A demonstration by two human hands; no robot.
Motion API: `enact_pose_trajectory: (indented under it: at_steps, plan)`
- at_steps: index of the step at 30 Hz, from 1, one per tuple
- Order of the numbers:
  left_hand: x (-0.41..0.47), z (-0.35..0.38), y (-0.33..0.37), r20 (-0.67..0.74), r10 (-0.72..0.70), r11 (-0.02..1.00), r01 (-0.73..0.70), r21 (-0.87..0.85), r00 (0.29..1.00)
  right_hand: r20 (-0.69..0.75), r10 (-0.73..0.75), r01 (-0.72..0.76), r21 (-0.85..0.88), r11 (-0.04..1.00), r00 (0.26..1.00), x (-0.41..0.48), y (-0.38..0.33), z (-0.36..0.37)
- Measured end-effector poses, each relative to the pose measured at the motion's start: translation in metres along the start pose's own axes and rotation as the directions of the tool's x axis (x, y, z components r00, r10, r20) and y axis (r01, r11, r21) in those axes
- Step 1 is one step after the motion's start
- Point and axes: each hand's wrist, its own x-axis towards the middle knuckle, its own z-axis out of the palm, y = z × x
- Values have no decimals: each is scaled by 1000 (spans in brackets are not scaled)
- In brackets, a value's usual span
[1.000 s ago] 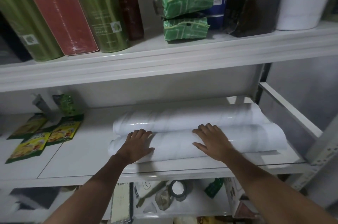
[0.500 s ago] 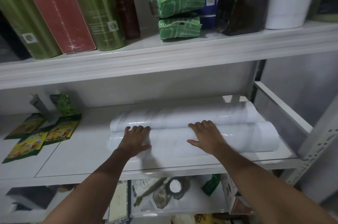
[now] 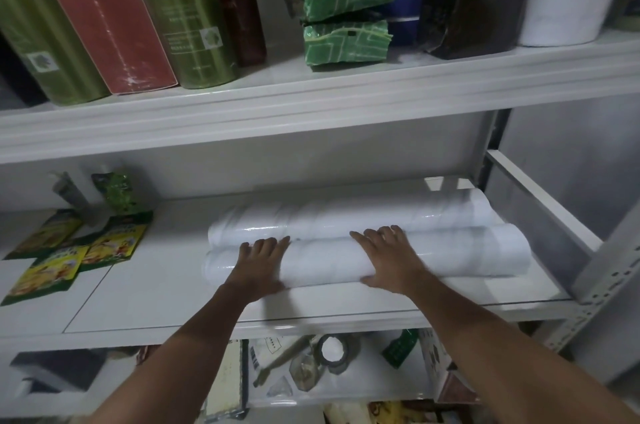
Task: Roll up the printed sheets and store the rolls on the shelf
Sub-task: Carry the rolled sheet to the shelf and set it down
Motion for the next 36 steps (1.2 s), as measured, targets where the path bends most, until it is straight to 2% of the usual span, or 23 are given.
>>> enact_pose_trajectory:
  at_steps: [5,9,12,17,36]
  plan:
    - [11,0,10,-86,-80,993,87,82,993,-91,103,-107,-34,994,991,7,-4,0]
    - [13,11,12,-62,-75,995,79,67,995,-93,142,-145,-21,989,985,7,-7,7]
    - [11,16,5,-45,-43,999,43,-4,998,-86,130,-133,-29,991,988,7,-4,10]
    - [9,7,-10,-109,18,998,-24,-54,994,-132,124,-121,30,992,984,6,0,5]
    - [-1,-3,-6,-66,-15,987,5,-158,998,-167,59,-51,53,997,984,0,-1,-3]
